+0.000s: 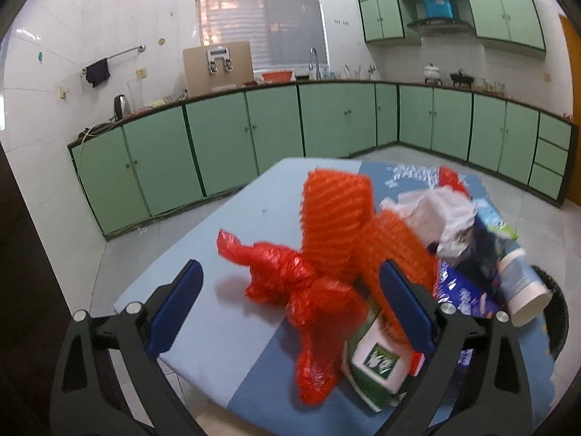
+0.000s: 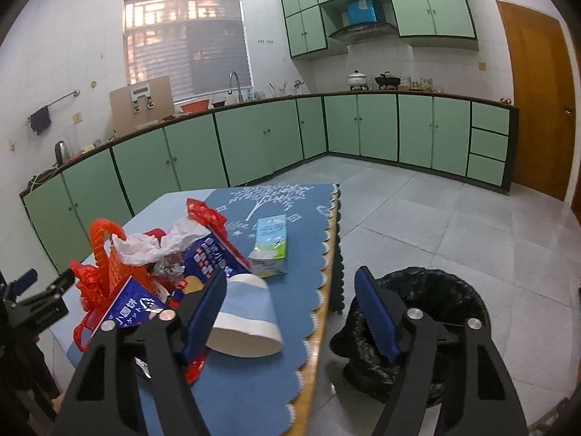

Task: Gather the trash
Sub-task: 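Grasp the white paper cup with the right tool while the left tool grasps the red bag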

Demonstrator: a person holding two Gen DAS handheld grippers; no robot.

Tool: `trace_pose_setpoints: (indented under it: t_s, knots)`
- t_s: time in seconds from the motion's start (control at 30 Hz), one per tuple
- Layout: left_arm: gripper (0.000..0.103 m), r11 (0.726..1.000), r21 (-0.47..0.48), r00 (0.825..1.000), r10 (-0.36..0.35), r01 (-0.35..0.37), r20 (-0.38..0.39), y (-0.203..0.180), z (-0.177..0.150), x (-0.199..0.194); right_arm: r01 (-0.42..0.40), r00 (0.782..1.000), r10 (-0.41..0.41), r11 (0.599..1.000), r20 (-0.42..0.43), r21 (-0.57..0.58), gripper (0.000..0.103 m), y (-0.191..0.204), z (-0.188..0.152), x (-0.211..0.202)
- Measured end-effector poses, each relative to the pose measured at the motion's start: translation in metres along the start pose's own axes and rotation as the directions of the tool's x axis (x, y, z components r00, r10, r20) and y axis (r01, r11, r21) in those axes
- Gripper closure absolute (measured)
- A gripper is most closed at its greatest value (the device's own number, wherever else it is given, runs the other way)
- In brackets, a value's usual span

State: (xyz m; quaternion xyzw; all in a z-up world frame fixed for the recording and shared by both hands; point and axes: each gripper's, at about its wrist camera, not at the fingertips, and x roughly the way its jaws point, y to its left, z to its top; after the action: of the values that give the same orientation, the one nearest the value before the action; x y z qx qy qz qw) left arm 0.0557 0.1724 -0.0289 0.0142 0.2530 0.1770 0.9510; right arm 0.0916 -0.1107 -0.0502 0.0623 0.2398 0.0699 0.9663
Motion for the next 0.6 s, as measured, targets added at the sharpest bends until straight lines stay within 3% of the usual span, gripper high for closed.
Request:
trace_pose_setpoints:
  t_s: [0.17,0.4,0.5,0.6]
  knots:
    - [0.025,0.999,-0.008,0.996,-0.045,0.045,-0.074,0.007,-0.013,0.02,0.0,1.0,0.0,1.0,-0.012,0.008,0.037,0.016,-0.006,0.009]
    - [0.034,0.994,-0.017,0.985,-0.113,0.112,-0.128,0.008,-0.029,0.037,0.014,1.0,-0.014,1.0,-0.023,-0.011,0.042,0.031,-0.019,0.005]
    - [0.045,0.985,-0.04,0.975,-0.17,0.166,-0.146,0.009,-0.033,0.041,0.029,0.999,-0.03,0.999,-0.042,-0.016,0.042,0.029,-0.026,0.002]
    - [0.064,0.976,-0.056,0.964,-0.217,0.21,-0.154,0.01,-0.036,0.045,0.049,0.997,-0.05,0.998,-0.062,-0.025,0.042,0.025,-0.032,0.003]
